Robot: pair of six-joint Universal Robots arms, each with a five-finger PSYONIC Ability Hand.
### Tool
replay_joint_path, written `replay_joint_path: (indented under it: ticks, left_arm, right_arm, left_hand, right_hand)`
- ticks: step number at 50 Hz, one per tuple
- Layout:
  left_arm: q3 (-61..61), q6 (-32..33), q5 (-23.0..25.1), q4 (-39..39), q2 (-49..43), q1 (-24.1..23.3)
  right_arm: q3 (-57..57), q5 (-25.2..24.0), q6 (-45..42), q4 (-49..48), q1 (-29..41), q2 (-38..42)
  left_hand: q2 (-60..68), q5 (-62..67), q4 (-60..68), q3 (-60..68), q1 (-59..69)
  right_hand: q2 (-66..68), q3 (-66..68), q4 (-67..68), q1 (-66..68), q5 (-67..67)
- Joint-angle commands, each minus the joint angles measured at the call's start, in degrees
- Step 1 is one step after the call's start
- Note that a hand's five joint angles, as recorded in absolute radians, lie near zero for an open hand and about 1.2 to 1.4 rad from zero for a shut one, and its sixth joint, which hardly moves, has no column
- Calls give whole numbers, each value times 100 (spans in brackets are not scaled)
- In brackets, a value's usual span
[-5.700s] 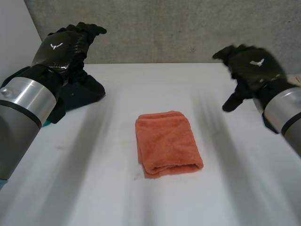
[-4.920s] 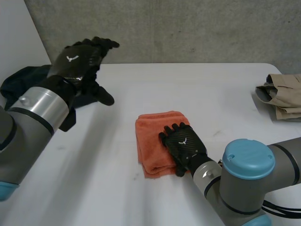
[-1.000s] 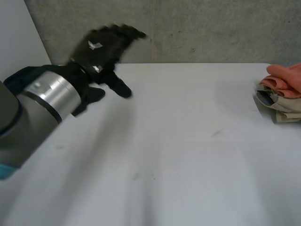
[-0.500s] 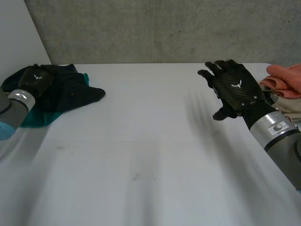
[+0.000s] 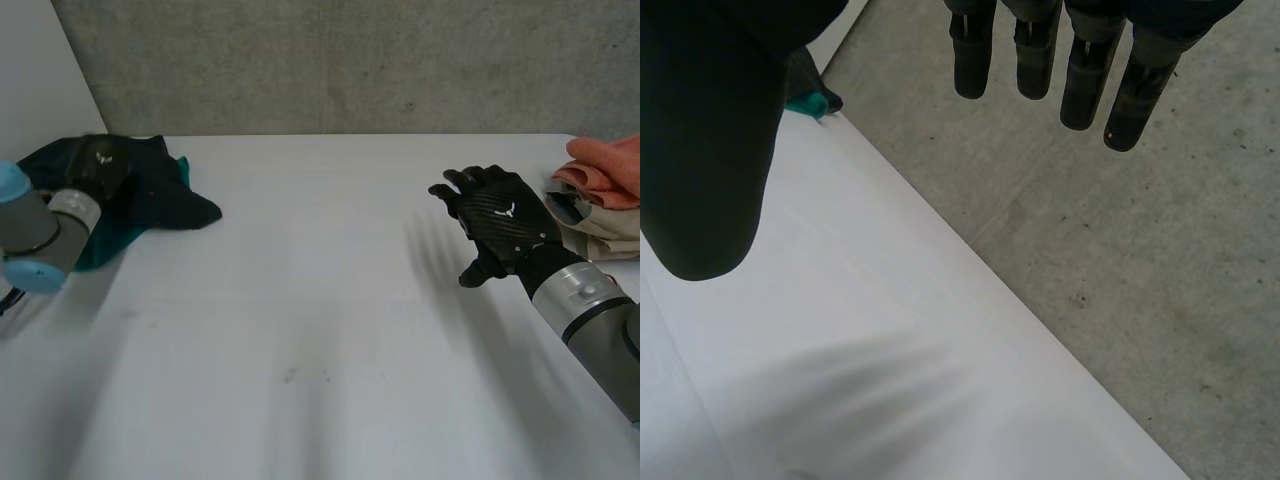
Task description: Fold the laundry.
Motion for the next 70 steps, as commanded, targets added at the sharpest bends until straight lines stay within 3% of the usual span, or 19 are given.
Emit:
replay_joint_path:
  ticks: [1, 6, 13, 14, 15, 16, 19, 24, 30, 37, 41, 44, 52, 61, 70]
  left_arm:
    - [-1946, -418, 192, 949, 1908, -897]
    - [-3386, -1269, 1059, 994, 3182, -1977]
    - [-4619, -1500, 2011, 941, 3536, -3007]
    - [-4681, -1500, 2046, 932, 3536, -3122]
    - [-4742, -1500, 2064, 924, 3545, -3262]
    - [-4813, -1500, 2047, 924, 3545, -3429]
    - [-4813, -1517, 1925, 924, 3588, -3553]
    - [-4778, -1535, 1345, 731, 3711, -3492]
    - [-4664, -1579, 273, 239, 4318, -3229]
    - [-4401, -1667, -1088, -384, 4512, -2561]
    - [-4313, -1667, -1555, -955, 4468, -2306]
    - [-4312, -1676, -1618, -1220, 4398, -1991]
    - [-4321, -1684, -1618, -1440, 3950, -1172]
    - [-4470, -1693, -1583, -1941, 3738, -1092]
    - [-4734, -1676, -1583, -1670, 3958, -944]
  right_arm:
    - [-60, 137, 13, -18, -114, -8]
    - [-139, 497, 49, -18, -211, -17]
    - [-200, 823, 49, -18, -334, -43]
    - [-227, 841, 49, -9, -361, -43]
    - [-236, 841, 57, -9, -378, -43]
    - [-244, 841, 57, -9, -396, -43]
    - [-280, 841, 66, -9, -466, -43]
    - [-324, 823, 66, 9, -449, -52]
    - [-569, 753, 49, 517, -431, -61]
    - [-1517, 297, 22, 2423, -273, -17]
    - [-2133, -125, -13, 3338, -115, 307]
    - [-2538, -267, -22, 3761, 26, 686]
    - [-2987, -48, -715, 4333, 904, 1459]
    - [-3346, 963, -1182, 4219, 1449, 2118]
    - [-4357, 955, -208, 4183, 1503, 2163]
  left_hand:
    - [1163, 1296, 1161, 1211, 1874]
    - [1163, 1296, 1161, 1211, 1874]
    - [1032, 1165, 1030, 1080, 1743]
    - [-401, -269, -404, -353, 310]
    - [-2631, -2498, -2633, -2582, -1920]
    - [-5837, -5704, -5839, -5789, -5126]
    - [-5713, -5581, -5716, -5665, -5002]
    - [-5681, -5549, -5683, -5633, -4970]
    - [-5630, -5498, -5633, -5582, -4919]
    - [-5614, -5481, -5616, -5566, -4903]
    - [-5630, -5498, -5633, -5582, -4919]
    - [-5614, -5481, -5616, -5566, -4903]
    - [-5429, -5296, -5431, -5381, -4718]
    - [-4925, -4792, -4927, -4877, -4214]
    - [-5462, -5329, -5464, -5414, -4751]
  right_hand:
    - [-263, -223, -361, -157, -331]
    - [-263, -223, -361, -157, -331]
    - [-263, -223, -361, -157, -331]
    - [-263, -223, -361, -157, -331]
    - [-263, -223, -361, -157, -331]
    - [-263, -223, -361, -157, -331]
    - [-263, -223, -361, -157, -331]
    - [-263, -223, -361, -157, -331]
    - [-263, -223, -361, -157, -331]
    - [-263, -223, -361, -157, -331]
    - [-263, -223, -361, -157, -331]
    - [-263, -223, -361, -157, -331]
    - [-263, -223, -361, -157, -331]
    - [-263, -223, -361, -157, -331]
    - [-263, -223, -361, -157, -331]
